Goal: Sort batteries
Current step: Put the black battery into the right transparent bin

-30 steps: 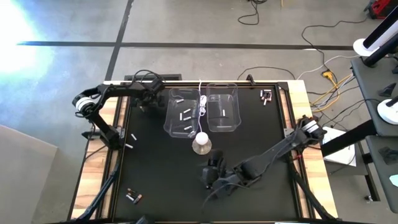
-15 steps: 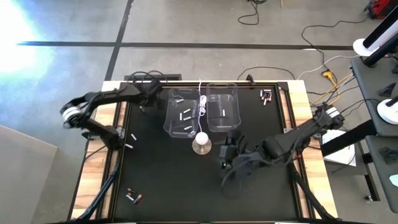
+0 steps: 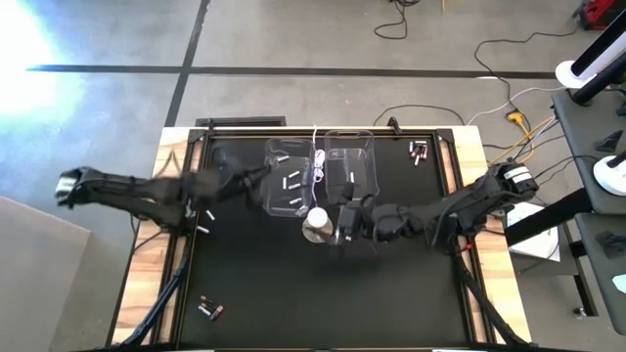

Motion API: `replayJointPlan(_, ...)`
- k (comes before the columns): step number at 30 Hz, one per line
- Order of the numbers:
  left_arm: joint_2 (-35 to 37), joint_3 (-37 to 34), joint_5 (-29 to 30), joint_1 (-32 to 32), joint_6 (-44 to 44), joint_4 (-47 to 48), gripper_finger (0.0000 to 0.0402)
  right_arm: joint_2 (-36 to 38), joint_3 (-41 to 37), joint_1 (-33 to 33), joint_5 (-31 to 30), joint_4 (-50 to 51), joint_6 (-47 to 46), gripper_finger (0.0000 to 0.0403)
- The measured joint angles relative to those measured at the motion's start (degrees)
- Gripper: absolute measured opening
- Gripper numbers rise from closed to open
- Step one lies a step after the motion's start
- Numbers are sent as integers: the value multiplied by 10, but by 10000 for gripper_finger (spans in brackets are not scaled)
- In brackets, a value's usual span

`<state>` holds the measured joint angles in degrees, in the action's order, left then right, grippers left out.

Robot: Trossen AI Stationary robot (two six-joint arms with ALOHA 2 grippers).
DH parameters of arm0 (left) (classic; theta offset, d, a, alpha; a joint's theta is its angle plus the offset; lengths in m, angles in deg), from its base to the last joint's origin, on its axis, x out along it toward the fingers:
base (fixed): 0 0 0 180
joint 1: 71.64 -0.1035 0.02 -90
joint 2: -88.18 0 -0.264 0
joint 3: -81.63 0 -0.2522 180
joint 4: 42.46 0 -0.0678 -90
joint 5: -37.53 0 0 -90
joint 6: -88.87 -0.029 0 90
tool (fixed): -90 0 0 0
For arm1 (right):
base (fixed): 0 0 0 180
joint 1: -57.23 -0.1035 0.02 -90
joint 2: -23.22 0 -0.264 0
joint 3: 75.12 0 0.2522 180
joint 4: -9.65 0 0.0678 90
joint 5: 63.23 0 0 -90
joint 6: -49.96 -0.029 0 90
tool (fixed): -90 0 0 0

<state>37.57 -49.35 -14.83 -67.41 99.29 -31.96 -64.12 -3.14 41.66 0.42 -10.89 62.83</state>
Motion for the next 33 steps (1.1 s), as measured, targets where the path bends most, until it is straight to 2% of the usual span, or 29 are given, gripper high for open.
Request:
replayJointPlan(3,-23,-59,38,88,-97,-218,0,-9,4,27,27,-20,-2,291)
replayJointPlan(6,-61,-112,34,135,-190,-446,0,-22,12,46,50,-22,-6,285)
replayJointPlan(8,-84,-132,19,145,-234,-524,0,-24,18,51,57,-14,-18,277)
replayJointPlan(13,-148,-144,-23,141,-258,-563,0,-27,47,55,113,-21,-38,251)
replayJointPlan(16,-185,-135,-58,141,-279,-618,0,-38,56,58,115,-17,-25,237)
replayJointPlan(20,-219,-112,-102,141,-276,-621,0,-57,63,65,114,-14,-17,223)
replayJointPlan(28,-258,-87,-97,140,-277,-622,0,-73,71,71,117,-14,-3,196)
replayJointPlan(33,-257,-87,-95,140,-275,-630,0,-71,71,71,118,-10,-4,136)
